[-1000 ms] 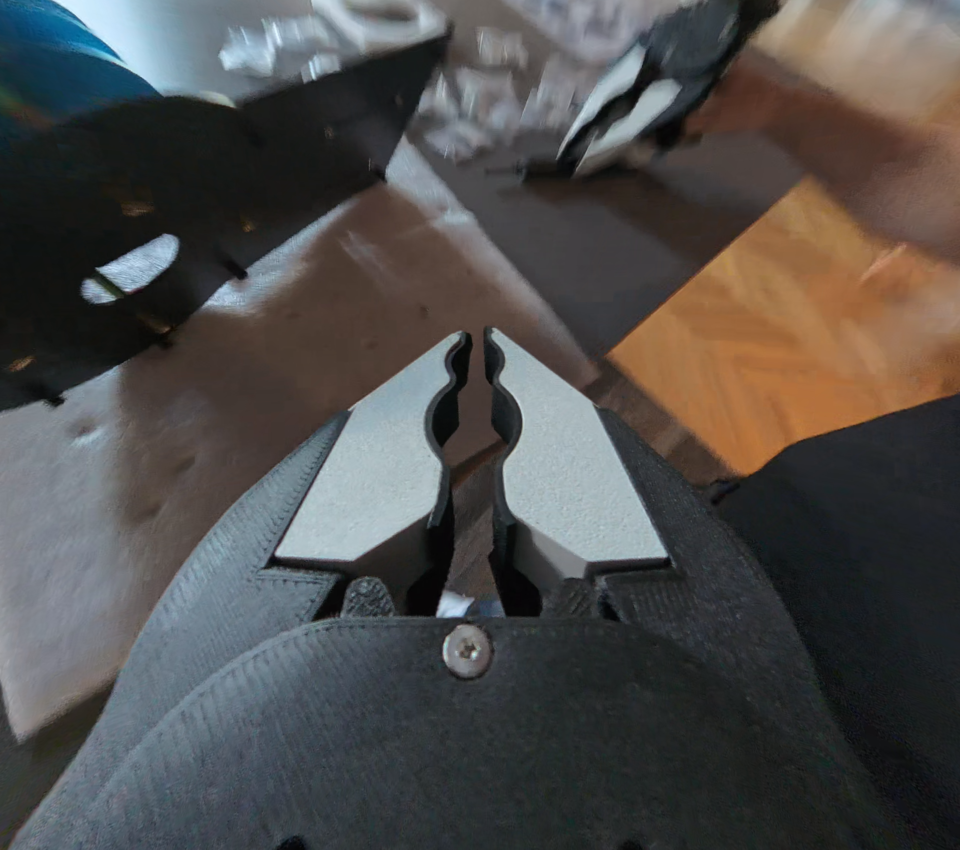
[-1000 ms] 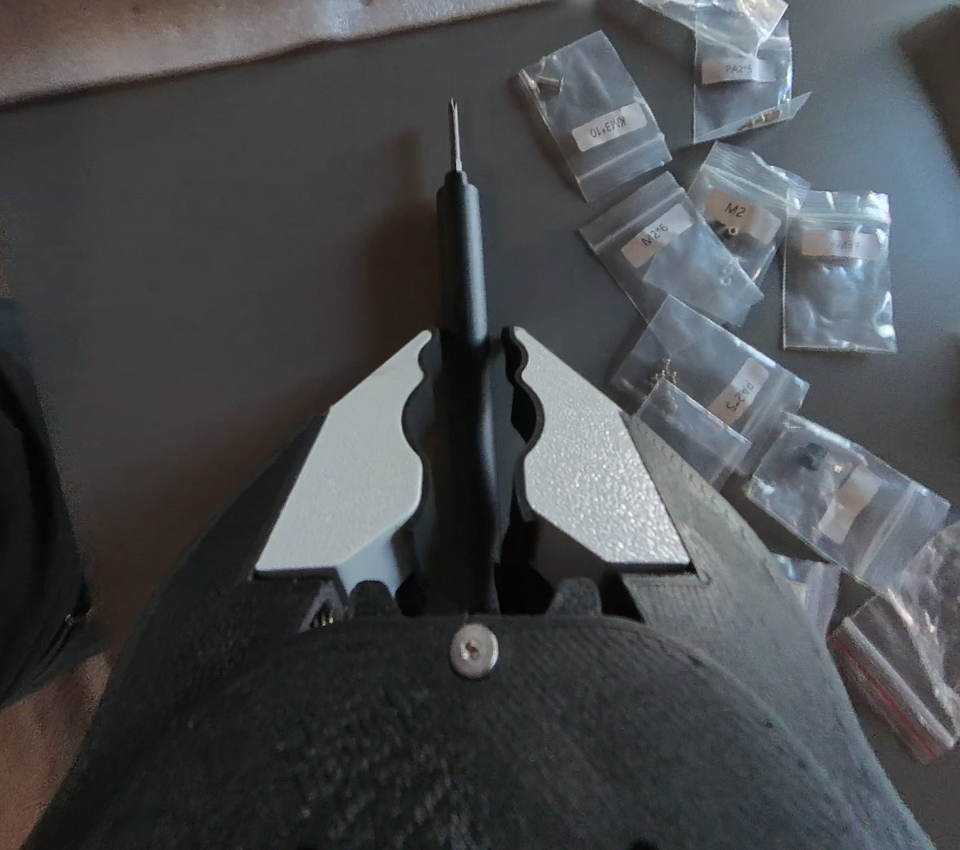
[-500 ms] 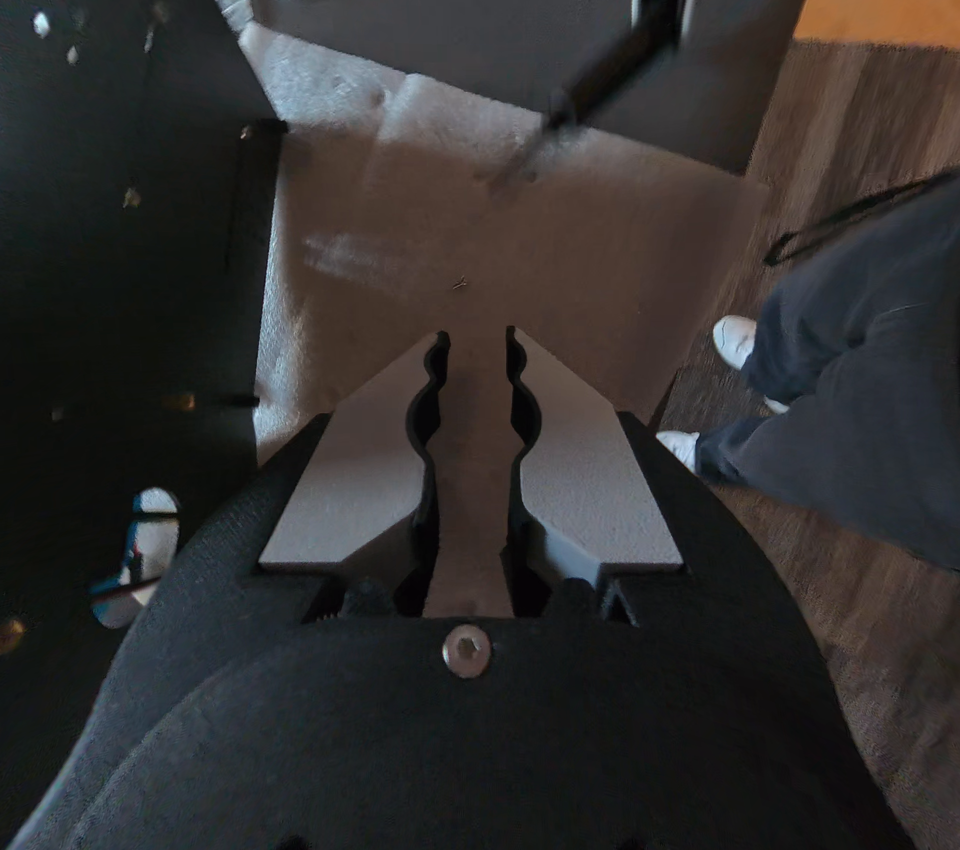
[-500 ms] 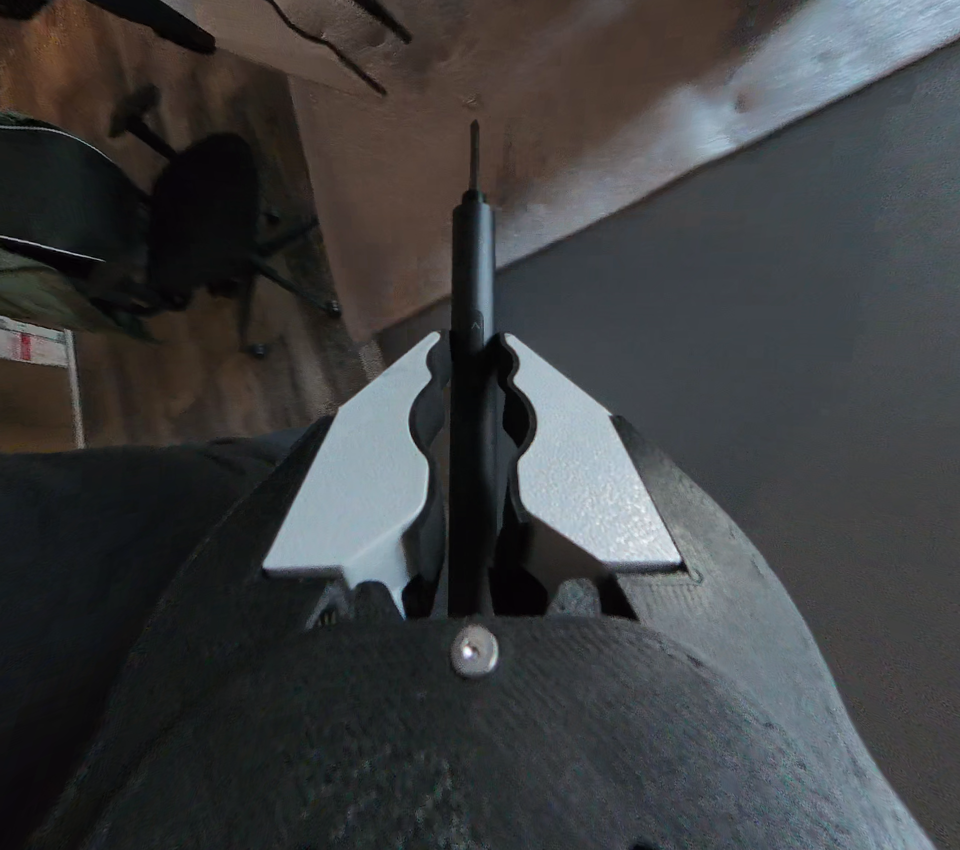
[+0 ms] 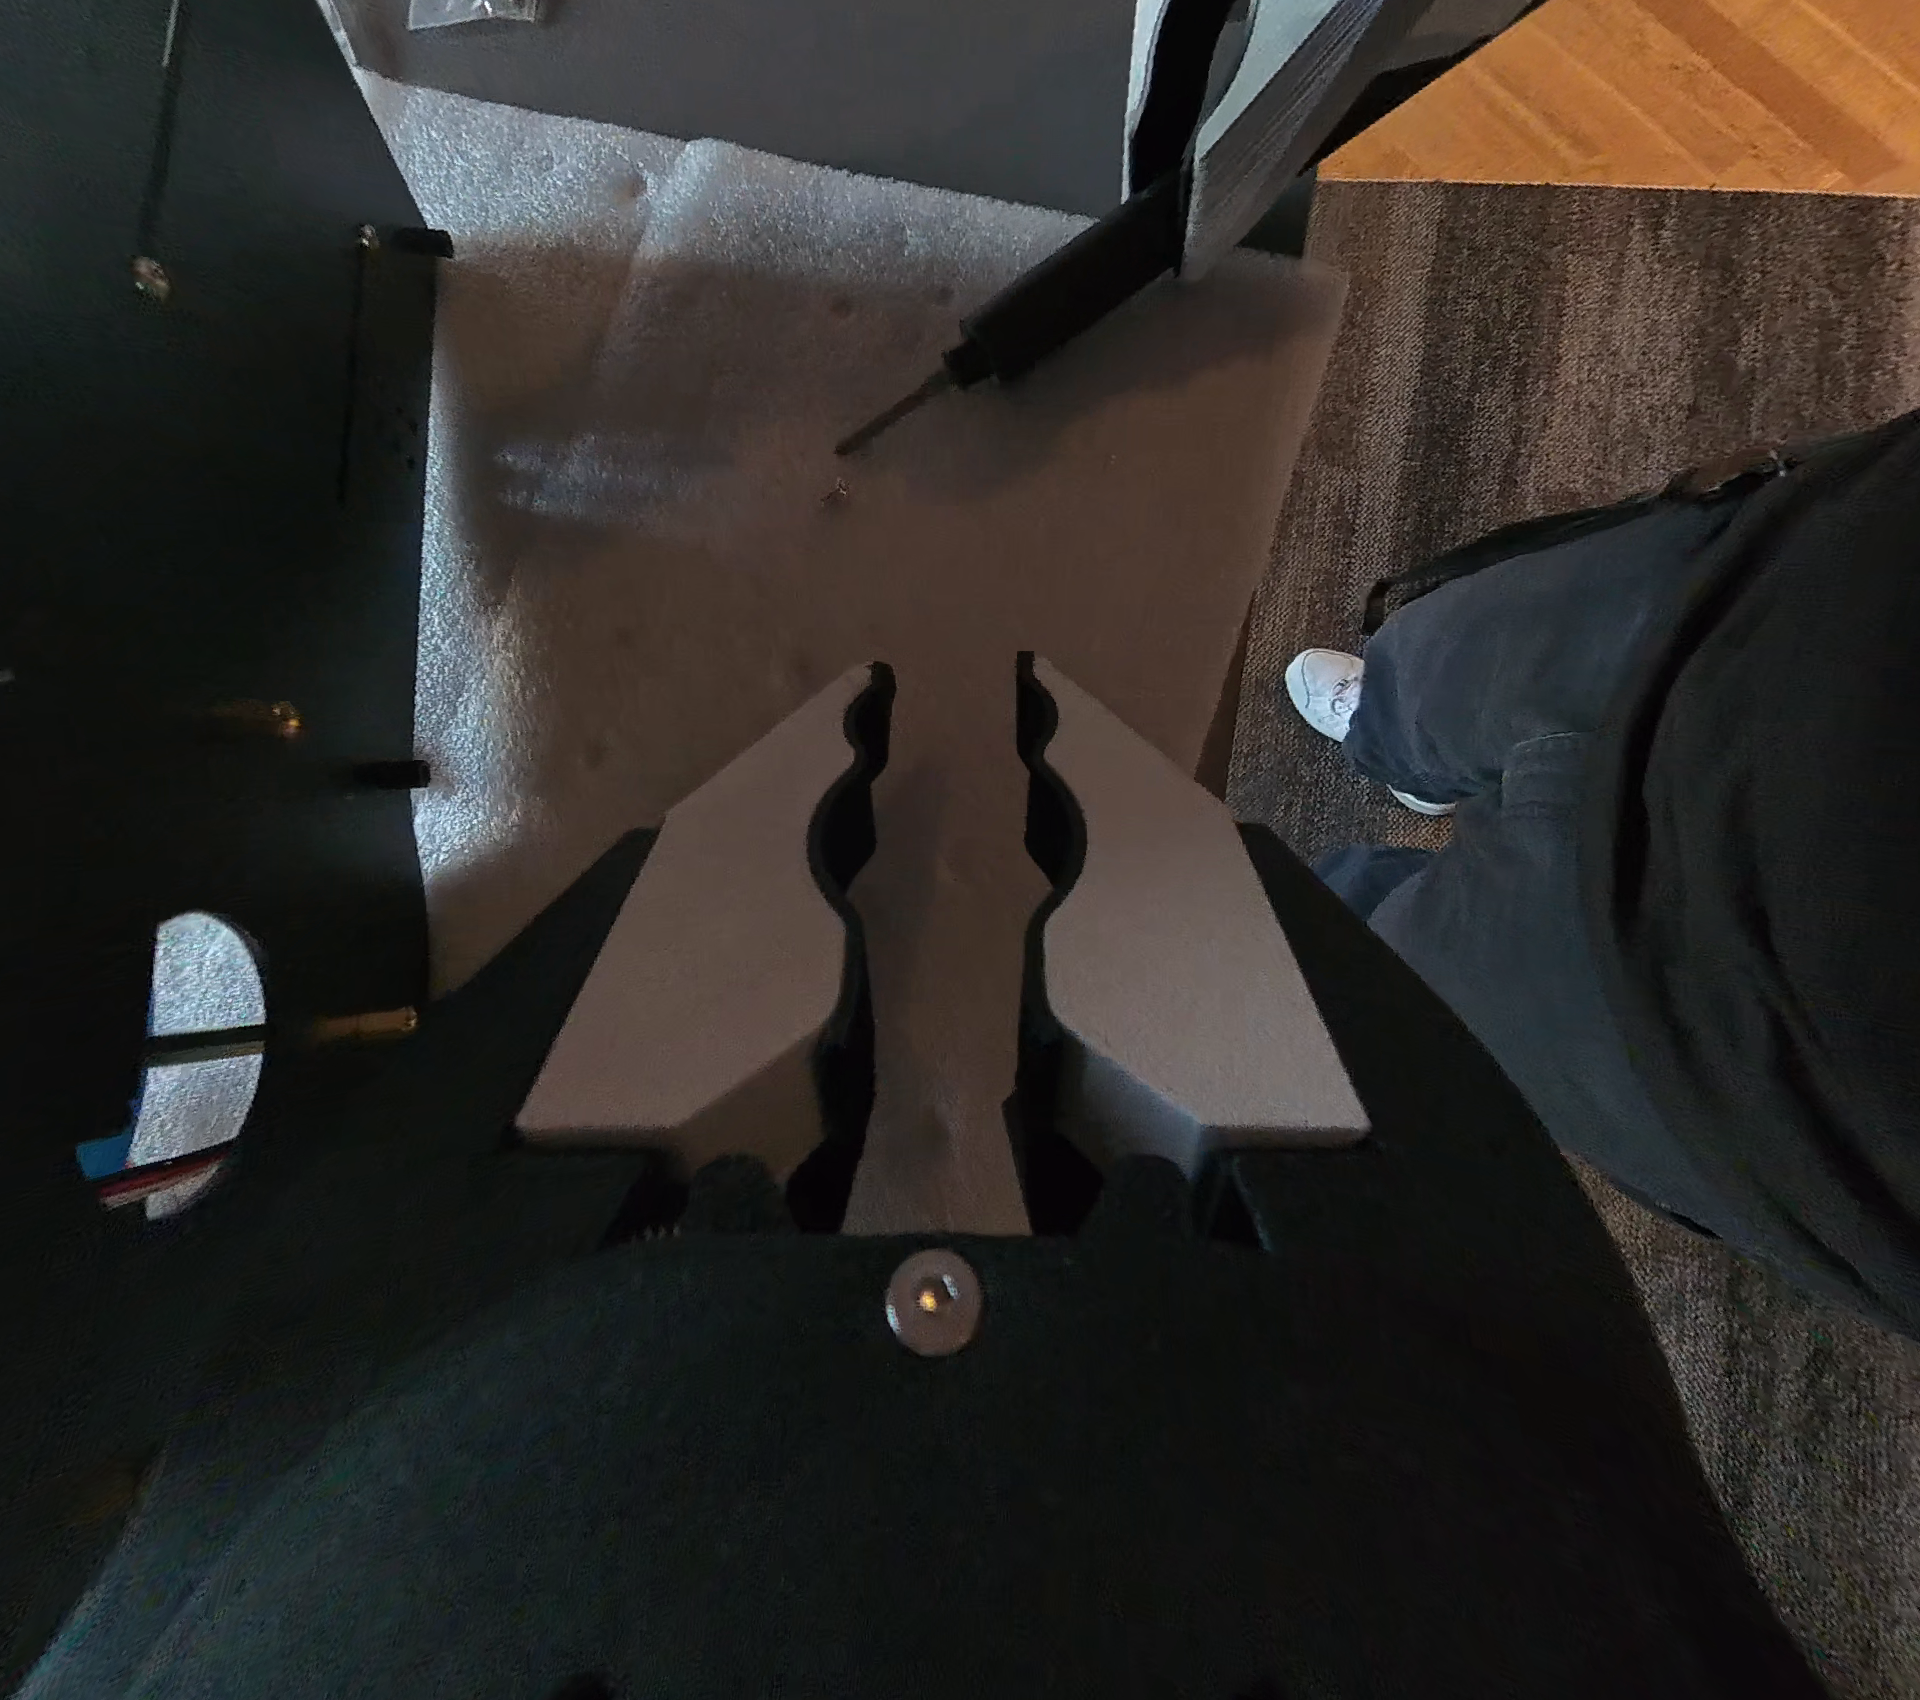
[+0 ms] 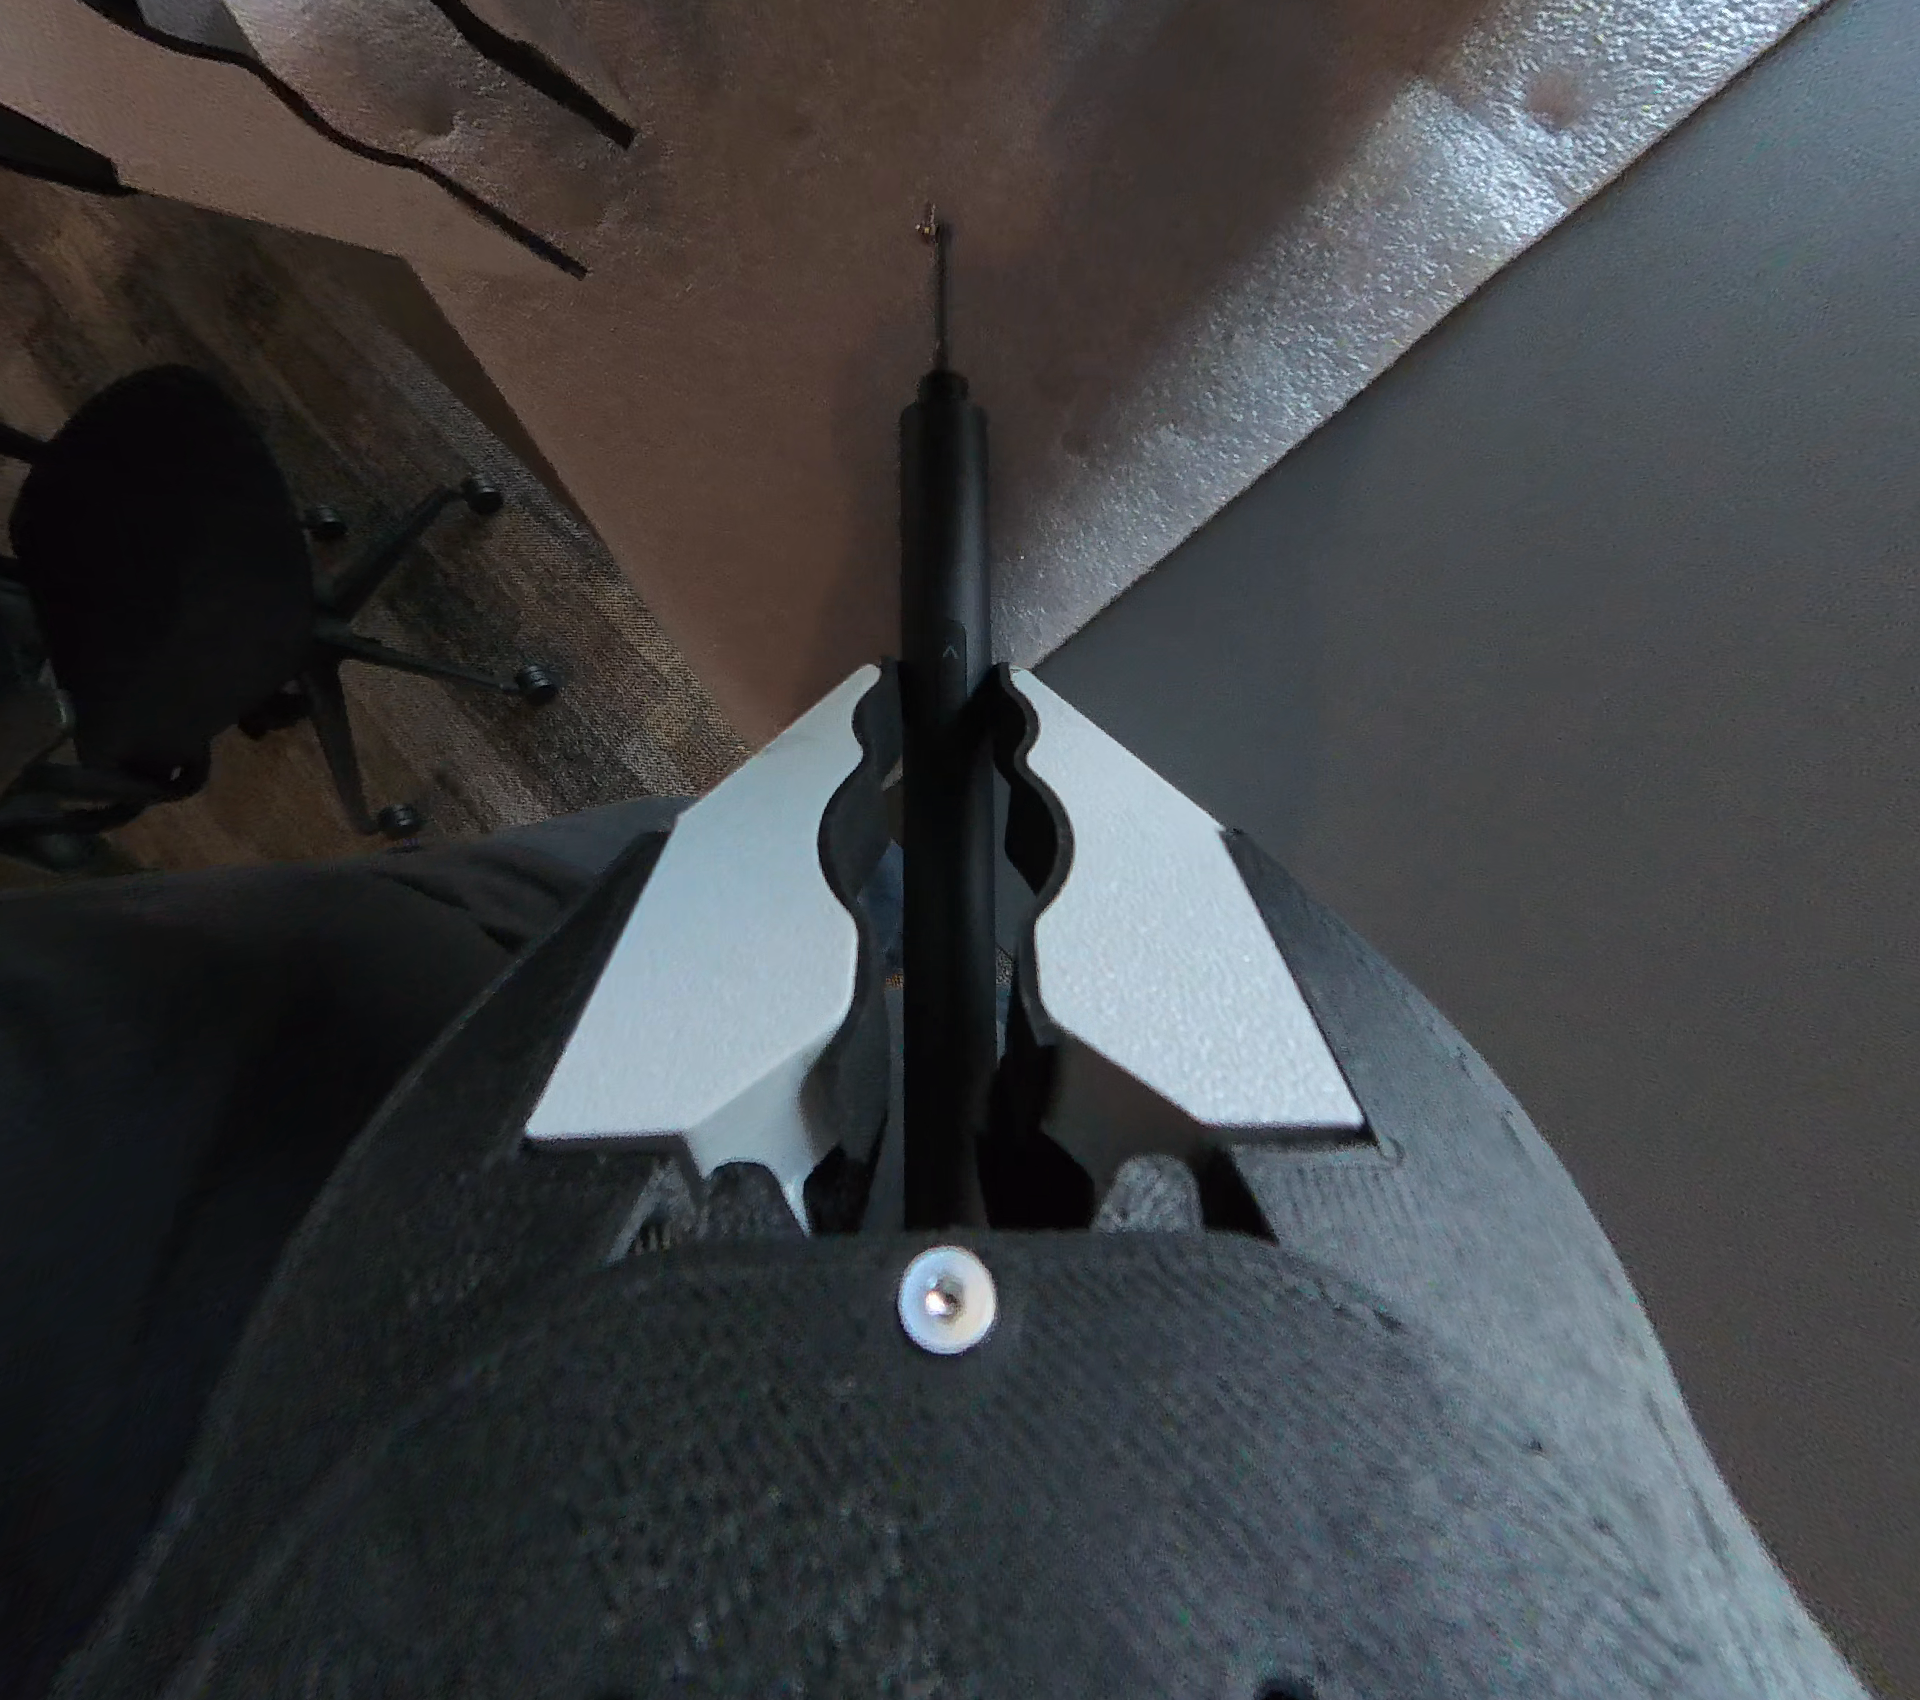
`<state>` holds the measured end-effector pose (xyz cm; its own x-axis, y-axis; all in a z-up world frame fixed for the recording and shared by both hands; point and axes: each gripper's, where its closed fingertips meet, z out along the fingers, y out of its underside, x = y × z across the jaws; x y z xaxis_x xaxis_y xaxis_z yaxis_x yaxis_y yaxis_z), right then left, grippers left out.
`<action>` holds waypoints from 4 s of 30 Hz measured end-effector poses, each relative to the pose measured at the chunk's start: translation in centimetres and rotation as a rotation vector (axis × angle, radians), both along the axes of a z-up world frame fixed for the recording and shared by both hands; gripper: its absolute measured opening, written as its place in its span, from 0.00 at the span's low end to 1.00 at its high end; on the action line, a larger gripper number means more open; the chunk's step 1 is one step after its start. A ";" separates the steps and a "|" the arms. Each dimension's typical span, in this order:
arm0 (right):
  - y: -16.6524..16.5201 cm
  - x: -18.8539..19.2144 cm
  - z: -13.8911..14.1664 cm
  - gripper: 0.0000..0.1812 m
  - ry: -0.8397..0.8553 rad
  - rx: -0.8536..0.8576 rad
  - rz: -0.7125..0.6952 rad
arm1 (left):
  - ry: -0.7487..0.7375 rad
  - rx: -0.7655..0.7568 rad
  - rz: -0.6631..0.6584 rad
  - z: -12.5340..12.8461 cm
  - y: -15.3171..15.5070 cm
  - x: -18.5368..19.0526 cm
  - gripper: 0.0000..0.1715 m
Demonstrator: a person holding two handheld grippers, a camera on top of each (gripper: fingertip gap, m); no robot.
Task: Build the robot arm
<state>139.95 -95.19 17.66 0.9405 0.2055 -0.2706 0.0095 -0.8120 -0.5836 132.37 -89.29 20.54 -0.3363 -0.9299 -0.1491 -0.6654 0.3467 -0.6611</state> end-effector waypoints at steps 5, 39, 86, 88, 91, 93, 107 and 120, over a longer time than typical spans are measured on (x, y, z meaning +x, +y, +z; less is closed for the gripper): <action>-0.3 -0.4 0.2 0.09 -0.012 -0.028 -0.001 | -0.009 -0.027 -0.005 -0.3 0.7 -0.7 0.13; 0.3 -1.0 0.3 0.10 -0.013 -0.177 -0.031 | -0.070 -0.105 0.039 -0.5 2.0 -3.5 0.13; -0.1 0.3 0.7 0.09 -0.123 -0.318 0.099 | -0.043 -0.074 -0.011 -2.0 2.1 3.7 0.14; -0.3 0.3 1.2 0.10 -0.128 -0.315 0.101 | -0.048 -0.084 0.001 -2.0 2.1 3.7 0.13; -0.7 0.4 2.0 0.10 -0.132 -0.319 0.117 | -0.070 -0.170 0.012 -1.5 1.5 3.6 0.13; -1.0 0.6 2.6 0.10 -0.140 -0.315 0.130 | -0.105 -0.221 0.012 -0.9 1.0 3.5 0.13; -1.3 0.1 8.3 0.09 0.084 -0.290 0.263 | -0.518 -0.239 0.054 4.1 -0.2 5.4 0.08; -1.3 0.2 8.3 0.09 0.124 -0.324 0.306 | -0.583 -0.116 0.061 4.7 0.4 5.2 0.00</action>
<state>140.10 -96.51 25.93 0.8061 0.3549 -0.4735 0.2233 -0.9235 -0.3120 137.61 -88.93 25.25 -0.1744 -0.9662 -0.1896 -0.1976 0.2230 -0.9546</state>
